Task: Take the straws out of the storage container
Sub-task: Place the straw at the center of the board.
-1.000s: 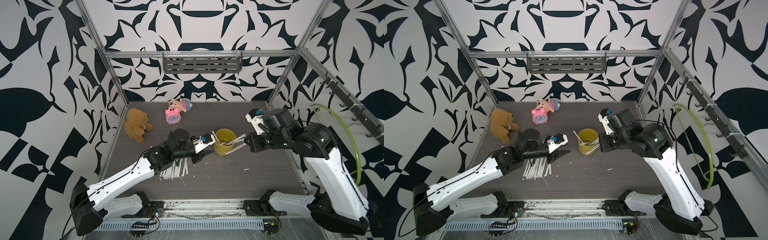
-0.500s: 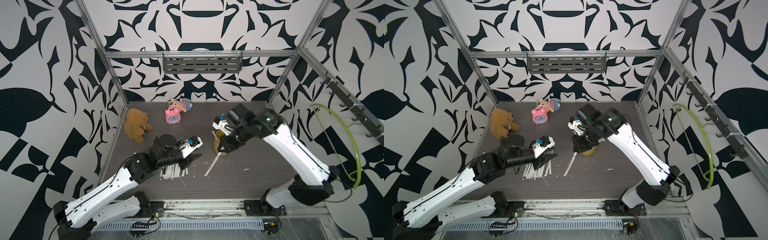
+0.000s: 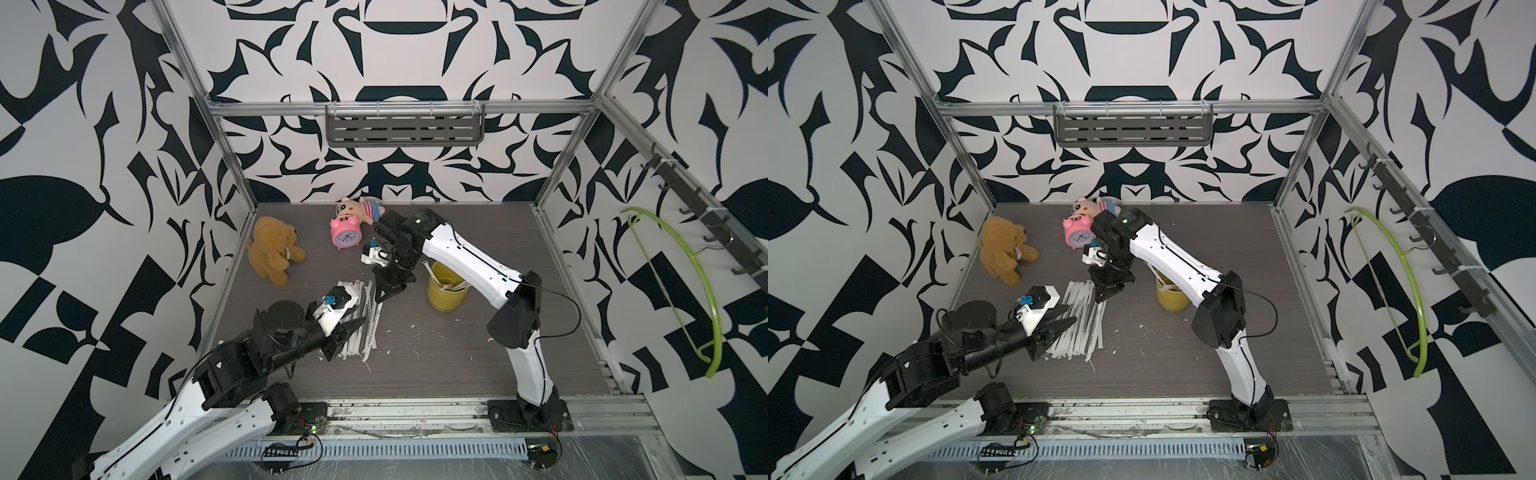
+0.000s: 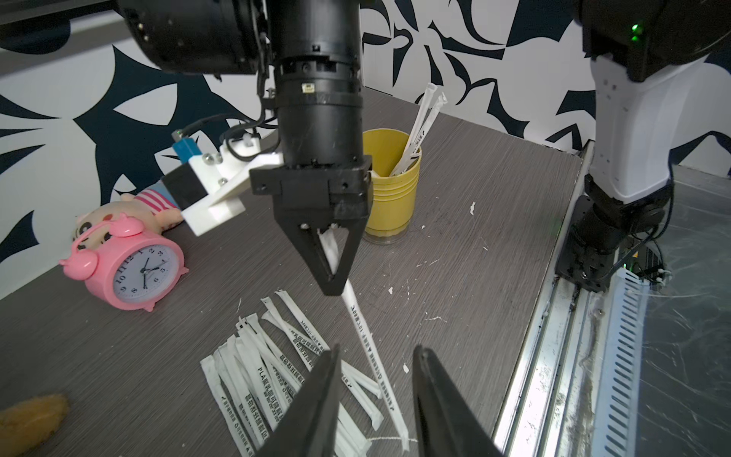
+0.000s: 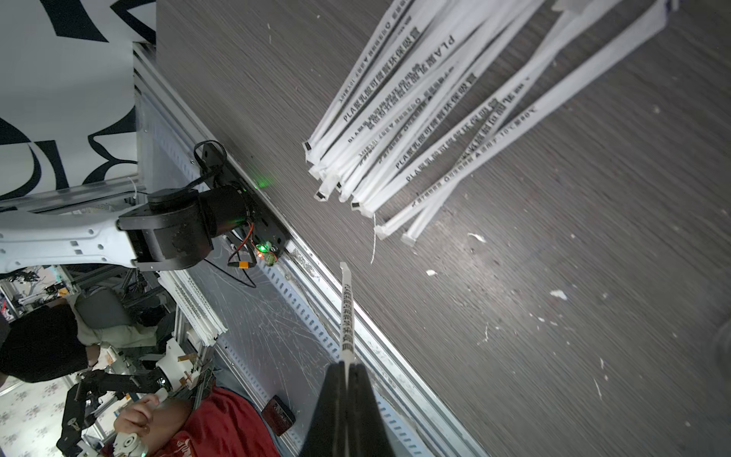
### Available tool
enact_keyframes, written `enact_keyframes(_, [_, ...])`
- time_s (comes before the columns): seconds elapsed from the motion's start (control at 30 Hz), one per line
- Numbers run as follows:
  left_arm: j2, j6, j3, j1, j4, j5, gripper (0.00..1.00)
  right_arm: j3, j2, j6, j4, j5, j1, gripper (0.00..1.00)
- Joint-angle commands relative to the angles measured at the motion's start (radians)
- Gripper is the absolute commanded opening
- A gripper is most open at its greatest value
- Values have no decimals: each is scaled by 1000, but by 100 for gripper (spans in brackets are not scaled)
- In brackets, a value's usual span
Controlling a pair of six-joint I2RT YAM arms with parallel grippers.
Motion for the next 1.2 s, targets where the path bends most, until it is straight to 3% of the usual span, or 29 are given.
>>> enact_keyframes(0.0, [2, -16, -15, -1, -50, -16, 36, 83, 20, -20, -15, -57, 4, 0])
enact_keyframes(0.27, [-27, -19, -45, -1, -35, -18, 35, 160, 126, -55, -65, -33, 5, 0])
enact_keyframes(1.17, [12, -35, -32, -1, -10, 3, 35, 238, 235, -84, -18, 49, -22, 0])
